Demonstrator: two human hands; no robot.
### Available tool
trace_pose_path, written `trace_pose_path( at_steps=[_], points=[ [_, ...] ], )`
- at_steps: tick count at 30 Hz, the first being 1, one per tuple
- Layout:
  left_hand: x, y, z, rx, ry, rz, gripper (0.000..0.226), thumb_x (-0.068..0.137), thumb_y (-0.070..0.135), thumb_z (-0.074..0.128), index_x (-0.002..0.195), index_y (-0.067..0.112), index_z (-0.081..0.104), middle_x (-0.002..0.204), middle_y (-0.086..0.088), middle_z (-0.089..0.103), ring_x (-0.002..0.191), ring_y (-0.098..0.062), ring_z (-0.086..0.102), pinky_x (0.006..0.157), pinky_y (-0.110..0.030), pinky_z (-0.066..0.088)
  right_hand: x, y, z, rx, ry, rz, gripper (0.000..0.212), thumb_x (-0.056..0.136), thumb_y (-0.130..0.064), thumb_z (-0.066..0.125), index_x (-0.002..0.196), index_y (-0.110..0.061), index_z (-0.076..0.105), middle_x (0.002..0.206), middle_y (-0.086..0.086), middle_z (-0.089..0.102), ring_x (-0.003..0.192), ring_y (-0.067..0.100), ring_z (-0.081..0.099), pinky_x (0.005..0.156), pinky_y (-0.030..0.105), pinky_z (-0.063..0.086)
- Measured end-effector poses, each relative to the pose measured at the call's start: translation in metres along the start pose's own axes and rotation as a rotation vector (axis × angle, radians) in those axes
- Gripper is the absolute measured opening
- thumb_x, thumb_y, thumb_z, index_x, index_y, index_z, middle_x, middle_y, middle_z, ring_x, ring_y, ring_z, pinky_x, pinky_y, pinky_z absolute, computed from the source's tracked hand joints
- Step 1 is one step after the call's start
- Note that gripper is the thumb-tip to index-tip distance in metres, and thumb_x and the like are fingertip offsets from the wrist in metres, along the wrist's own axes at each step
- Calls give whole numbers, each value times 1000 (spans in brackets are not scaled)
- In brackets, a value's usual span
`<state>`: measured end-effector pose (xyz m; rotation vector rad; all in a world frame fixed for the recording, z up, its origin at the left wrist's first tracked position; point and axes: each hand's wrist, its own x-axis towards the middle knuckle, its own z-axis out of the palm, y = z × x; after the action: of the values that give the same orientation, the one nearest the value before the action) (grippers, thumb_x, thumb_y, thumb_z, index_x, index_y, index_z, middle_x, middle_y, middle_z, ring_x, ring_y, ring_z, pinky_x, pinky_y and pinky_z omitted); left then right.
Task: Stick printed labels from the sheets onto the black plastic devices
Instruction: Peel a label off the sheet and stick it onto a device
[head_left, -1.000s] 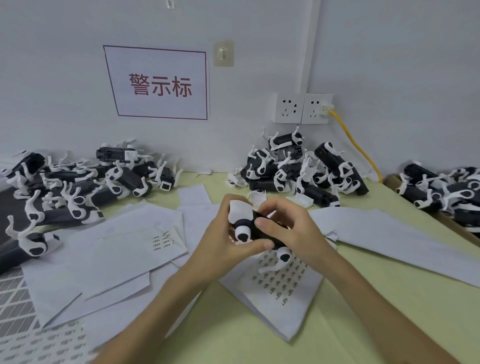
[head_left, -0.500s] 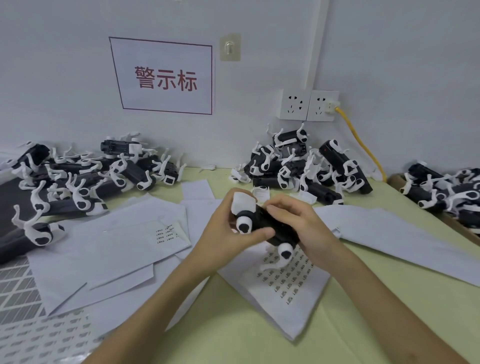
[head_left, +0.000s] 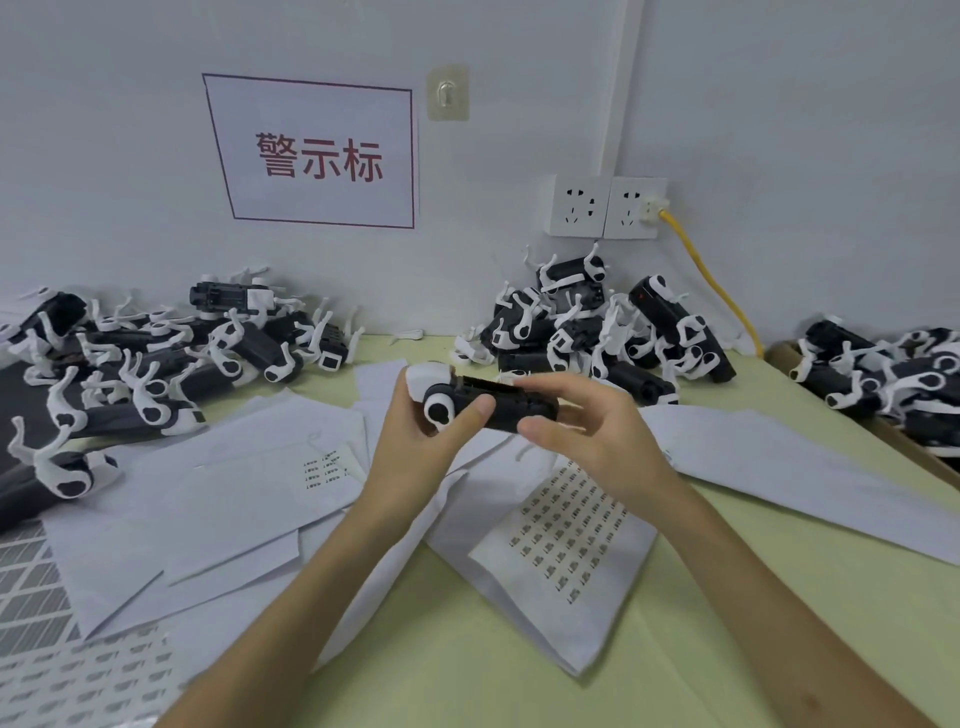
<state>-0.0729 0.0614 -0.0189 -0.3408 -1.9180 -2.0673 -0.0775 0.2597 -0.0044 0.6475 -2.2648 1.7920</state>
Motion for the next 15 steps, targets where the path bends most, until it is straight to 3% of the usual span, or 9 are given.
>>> trace_pose_path(
  at_steps=[3, 5, 7, 9, 11, 15],
  points=[
    [1, -5, -2, 196, 62, -32, 61, 82, 36, 82, 130, 24, 45, 117, 12, 61, 104, -2, 66, 85, -20, 53, 4, 10, -5, -100, 180, -30, 37, 83, -23, 84, 118, -28, 71, 110, -11, 75, 105, 7, 70, 91, 33, 59],
    [2, -7, -6, 405, 36, -26, 42, 89, 25, 78, 121, 22, 51, 114, 9, 60, 95, -5, 69, 78, -22, 54, 7, 19, -12, -220, 266, -7, 40, 83, -24, 84, 120, -27, 70, 111, -12, 73, 108, 6, 68, 93, 33, 58],
    [2, -6, -10, 505, -150, -76, 12, 94, 25, 72, 98, 18, 64, 94, 6, 70, 74, -13, 72, 64, -30, 54, 8, 27, -16, -304, 286, 22, 43, 83, -25, 83, 123, -25, 68, 116, -13, 70, 111, 8, 65, 98, 36, 54],
    [0, -6, -7, 577, -407, -155, 23, 97, 35, 68, 82, 18, 68, 75, 3, 72, 57, -14, 66, 55, -27, 50, 9, 33, -15, -353, 270, 23, 43, 84, -25, 83, 124, -25, 68, 119, -14, 67, 113, 8, 62, 101, 38, 52],
    [-4, -5, -3, 697, -592, -179, 29, 94, 45, 68, 78, 22, 69, 68, 7, 69, 52, -4, 58, 55, -20, 45, 9, 39, -10, -369, 238, 8, 43, 84, -26, 82, 125, -27, 67, 121, -16, 65, 113, 7, 61, 101, 39, 52],
    [-5, -2, -4, 752, -741, -207, 27, 86, 51, 77, 86, 25, 75, 71, 17, 64, 58, 3, 53, 61, -16, 40, 9, 45, -6, -398, 191, 29, 48, 86, -30, 79, 131, -30, 63, 126, -15, 63, 114, 9, 59, 101, 37, 51]
  ],
)
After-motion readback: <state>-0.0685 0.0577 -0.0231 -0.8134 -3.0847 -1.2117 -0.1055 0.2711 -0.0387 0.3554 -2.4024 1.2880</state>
